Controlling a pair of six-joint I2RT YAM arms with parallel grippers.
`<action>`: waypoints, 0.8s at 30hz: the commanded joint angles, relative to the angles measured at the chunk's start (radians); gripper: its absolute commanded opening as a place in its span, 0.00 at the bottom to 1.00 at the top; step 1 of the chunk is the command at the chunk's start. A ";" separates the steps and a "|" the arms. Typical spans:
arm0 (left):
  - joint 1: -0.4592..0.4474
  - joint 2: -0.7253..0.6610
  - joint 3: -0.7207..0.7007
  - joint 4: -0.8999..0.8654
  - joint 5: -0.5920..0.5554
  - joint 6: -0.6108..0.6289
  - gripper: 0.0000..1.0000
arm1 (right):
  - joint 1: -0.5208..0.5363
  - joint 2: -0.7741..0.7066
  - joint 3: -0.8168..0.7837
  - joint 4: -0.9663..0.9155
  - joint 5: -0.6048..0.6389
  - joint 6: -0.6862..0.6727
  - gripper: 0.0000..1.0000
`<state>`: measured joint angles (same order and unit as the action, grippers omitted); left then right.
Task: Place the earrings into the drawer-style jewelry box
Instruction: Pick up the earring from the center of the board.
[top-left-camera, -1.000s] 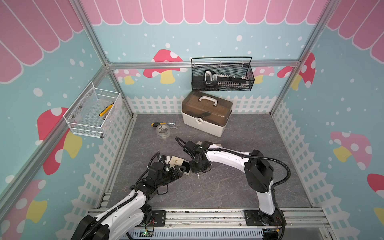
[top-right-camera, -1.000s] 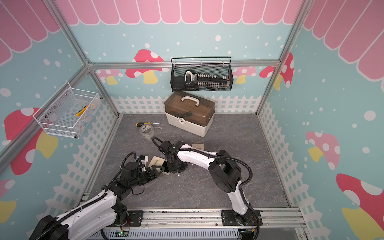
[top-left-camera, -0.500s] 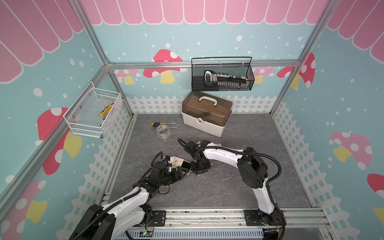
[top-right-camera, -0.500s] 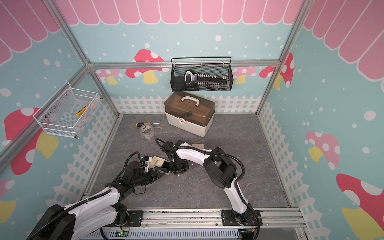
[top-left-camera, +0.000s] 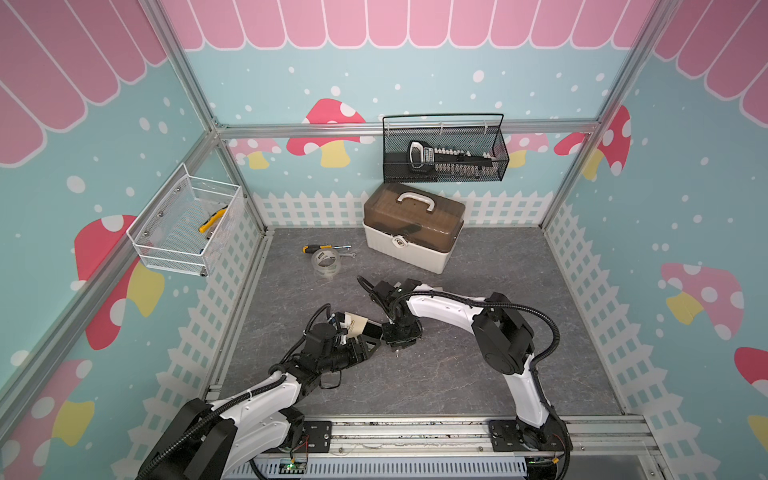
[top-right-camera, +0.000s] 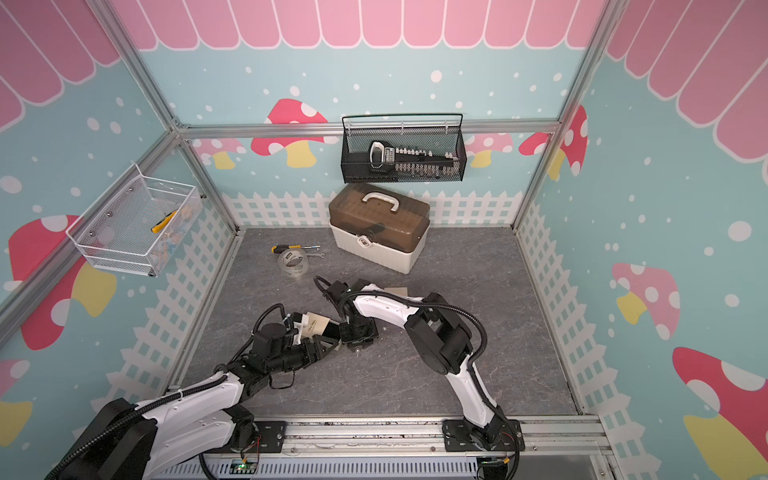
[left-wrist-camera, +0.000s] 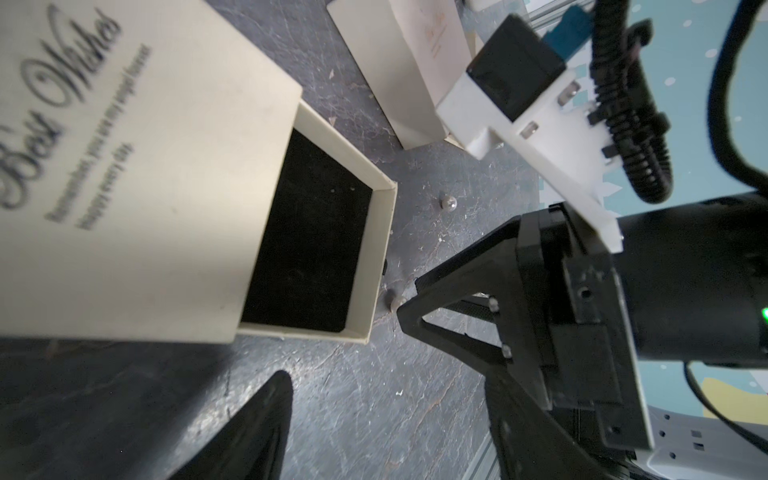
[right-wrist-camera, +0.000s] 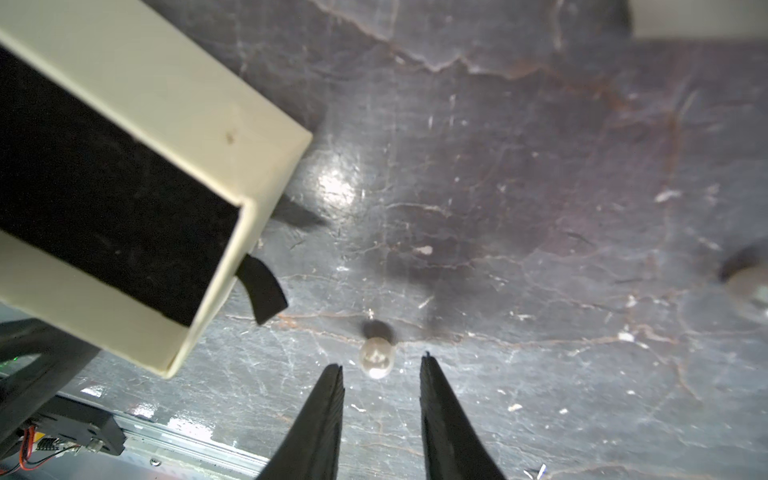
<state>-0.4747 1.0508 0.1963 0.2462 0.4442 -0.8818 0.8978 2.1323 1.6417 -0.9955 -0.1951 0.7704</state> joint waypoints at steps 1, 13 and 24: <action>-0.006 0.002 0.002 0.031 0.022 0.016 0.74 | 0.000 0.021 0.020 -0.025 -0.010 0.001 0.32; -0.010 -0.003 0.005 0.024 0.021 0.026 0.74 | -0.001 0.040 0.018 -0.023 -0.014 -0.004 0.31; -0.012 0.006 0.015 0.004 0.014 0.043 0.74 | 0.000 0.056 0.024 -0.023 -0.023 -0.007 0.28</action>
<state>-0.4812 1.0512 0.1963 0.2554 0.4576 -0.8558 0.8982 2.1590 1.6459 -0.9962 -0.2119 0.7635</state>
